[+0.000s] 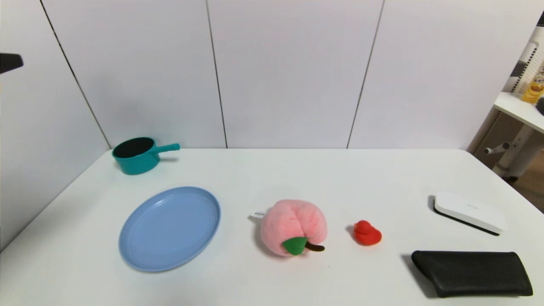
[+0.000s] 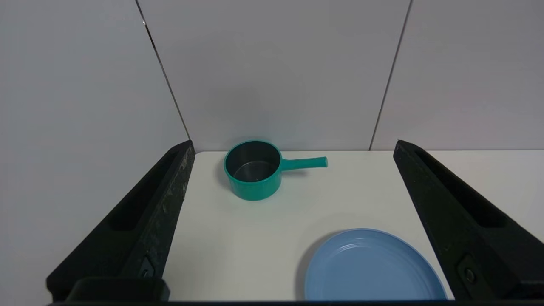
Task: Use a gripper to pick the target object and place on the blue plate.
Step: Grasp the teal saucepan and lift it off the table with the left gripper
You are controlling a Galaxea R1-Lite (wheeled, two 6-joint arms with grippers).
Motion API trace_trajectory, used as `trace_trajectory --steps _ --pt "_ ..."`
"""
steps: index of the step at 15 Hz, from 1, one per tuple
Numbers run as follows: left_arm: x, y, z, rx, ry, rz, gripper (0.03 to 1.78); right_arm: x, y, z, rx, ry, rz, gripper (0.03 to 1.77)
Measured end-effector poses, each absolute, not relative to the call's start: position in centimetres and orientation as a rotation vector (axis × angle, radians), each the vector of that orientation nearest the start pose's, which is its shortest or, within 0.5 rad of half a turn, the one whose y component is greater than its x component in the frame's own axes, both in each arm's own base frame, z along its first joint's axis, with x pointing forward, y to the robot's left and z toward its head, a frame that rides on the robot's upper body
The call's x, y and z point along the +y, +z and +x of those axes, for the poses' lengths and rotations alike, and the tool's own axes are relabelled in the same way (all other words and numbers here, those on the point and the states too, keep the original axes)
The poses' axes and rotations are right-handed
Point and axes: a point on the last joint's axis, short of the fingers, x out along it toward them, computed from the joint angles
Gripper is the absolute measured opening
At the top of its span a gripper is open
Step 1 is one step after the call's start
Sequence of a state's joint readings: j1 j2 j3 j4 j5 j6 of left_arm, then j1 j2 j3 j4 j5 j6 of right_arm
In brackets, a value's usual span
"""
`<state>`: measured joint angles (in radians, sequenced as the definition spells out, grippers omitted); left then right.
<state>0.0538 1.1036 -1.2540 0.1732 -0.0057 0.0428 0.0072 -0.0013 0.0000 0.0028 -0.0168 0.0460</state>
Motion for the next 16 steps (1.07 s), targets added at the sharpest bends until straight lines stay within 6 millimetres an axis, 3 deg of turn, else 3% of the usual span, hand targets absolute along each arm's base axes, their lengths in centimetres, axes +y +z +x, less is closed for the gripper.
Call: trace_trajectory --steps 2,5,11,16 --pt "1.2 37.8 16.9 0.116 0.063 0.041 1.69 -0.1 7.5 -2.3 0.001 -0.01 0.046 1.7" --pt "2.9 37.4 22.2 0.283 0.101 0.045 1.69 -0.1 7.5 -2.3 0.001 -0.01 0.046 1.7" --pt "8.3 32.0 30.2 0.507 -0.052 0.088 1.69 -0.1 7.5 -2.3 0.002 -0.01 0.046 1.7" --pt "10.6 27.8 34.9 0.536 -0.297 0.196 1.69 -0.1 7.5 -2.3 0.002 -0.01 0.046 1.7"
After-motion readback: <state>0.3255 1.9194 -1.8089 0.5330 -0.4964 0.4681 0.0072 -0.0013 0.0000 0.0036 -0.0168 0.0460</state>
